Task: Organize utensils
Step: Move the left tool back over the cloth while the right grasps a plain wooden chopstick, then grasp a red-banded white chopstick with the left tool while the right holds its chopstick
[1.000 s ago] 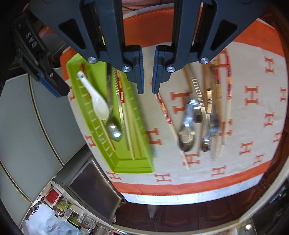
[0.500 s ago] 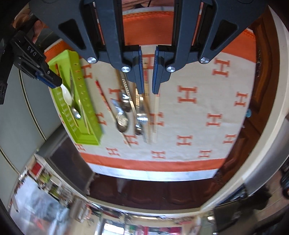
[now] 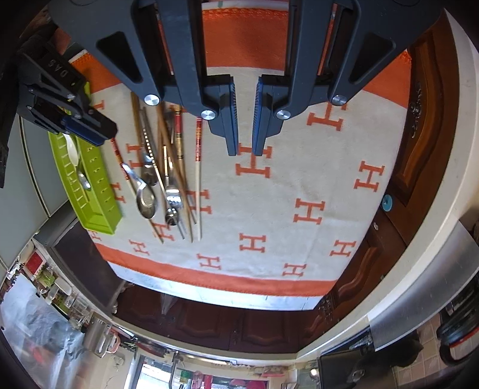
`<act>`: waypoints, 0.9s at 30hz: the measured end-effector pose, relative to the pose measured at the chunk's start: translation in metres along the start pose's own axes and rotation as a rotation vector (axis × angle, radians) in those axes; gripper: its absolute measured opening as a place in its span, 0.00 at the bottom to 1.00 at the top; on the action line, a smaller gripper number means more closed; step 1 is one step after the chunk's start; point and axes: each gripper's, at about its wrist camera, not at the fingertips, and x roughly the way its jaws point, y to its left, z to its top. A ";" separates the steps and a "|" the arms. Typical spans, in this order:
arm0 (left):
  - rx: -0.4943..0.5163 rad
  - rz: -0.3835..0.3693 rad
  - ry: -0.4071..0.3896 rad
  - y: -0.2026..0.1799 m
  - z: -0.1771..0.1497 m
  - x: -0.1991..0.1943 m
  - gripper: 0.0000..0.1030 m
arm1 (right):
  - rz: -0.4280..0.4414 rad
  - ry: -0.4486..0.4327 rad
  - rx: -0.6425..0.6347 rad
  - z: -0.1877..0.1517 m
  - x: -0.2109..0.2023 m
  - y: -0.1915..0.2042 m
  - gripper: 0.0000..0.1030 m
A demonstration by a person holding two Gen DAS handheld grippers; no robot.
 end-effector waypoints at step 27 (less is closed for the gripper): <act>0.035 -0.021 0.139 -0.010 0.005 0.094 0.06 | -0.044 0.050 -0.154 0.001 0.060 0.018 0.06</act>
